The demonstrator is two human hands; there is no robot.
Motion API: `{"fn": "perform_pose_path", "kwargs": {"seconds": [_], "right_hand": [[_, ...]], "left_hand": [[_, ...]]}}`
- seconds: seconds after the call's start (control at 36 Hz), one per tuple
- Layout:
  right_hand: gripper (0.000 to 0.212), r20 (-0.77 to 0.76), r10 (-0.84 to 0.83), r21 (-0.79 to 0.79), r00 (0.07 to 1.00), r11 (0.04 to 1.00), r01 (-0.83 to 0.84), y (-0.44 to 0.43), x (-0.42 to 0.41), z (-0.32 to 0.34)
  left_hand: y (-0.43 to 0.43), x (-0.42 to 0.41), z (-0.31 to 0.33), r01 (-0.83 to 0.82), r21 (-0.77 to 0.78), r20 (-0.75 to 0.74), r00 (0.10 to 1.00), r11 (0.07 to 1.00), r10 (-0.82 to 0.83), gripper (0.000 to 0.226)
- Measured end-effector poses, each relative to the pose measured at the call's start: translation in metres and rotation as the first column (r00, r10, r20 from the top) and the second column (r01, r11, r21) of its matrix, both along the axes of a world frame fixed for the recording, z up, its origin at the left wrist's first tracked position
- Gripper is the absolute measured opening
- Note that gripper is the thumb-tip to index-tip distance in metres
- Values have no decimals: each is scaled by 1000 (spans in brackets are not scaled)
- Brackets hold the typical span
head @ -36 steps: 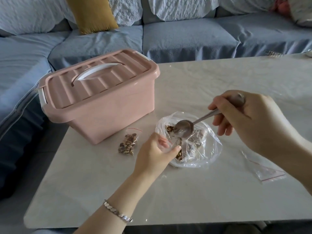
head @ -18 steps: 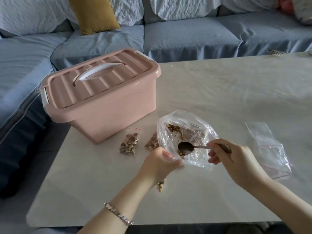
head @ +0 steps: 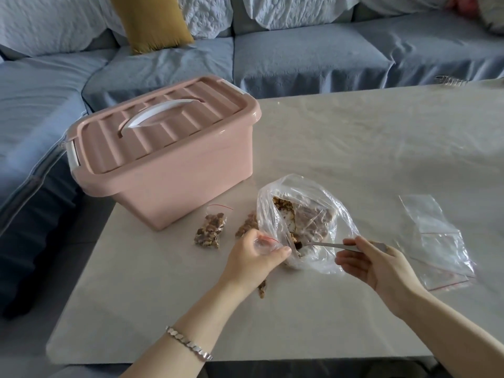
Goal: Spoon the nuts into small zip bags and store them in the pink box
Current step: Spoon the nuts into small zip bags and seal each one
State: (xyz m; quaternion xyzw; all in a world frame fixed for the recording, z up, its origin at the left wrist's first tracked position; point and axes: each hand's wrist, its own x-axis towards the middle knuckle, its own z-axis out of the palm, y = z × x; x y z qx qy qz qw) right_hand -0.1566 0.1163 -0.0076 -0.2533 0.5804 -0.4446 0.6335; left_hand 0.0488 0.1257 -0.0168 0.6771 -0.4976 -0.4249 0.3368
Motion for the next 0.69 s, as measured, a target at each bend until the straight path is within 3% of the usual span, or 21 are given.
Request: {"fn": "perform_pose_path", "kwargs": {"seconds": [0.08,0.19,0.31,0.39,0.5,0.69], "right_hand": [[22,4,-20,-15,1000,1000,20,-1,-5,3],[23,-28,-34,-77,999,996,32,-5,-9,14],[24,-25,-38,-120,999,992,35,-9,-15,28],[25,-46,-45,-170,998,985,37,-12,-19,42],[27,-101,-29,-245,994,970,4,-15,-21,65],[30,-198,60,-266,978,957,-113,-21,-12,96]], "left_hand": [[4,7,4,-24,-66,85,996,997,30,26],[4,13,17,-39,-304,220,969,952,111,26],[-1,10,30,13,-414,257,961,910,103,26],[-7,4,30,57,-353,249,968,934,35,31],[-10,-4,24,95,-158,238,970,983,-55,35],[-11,-11,18,80,-171,309,951,982,-23,39]]}}
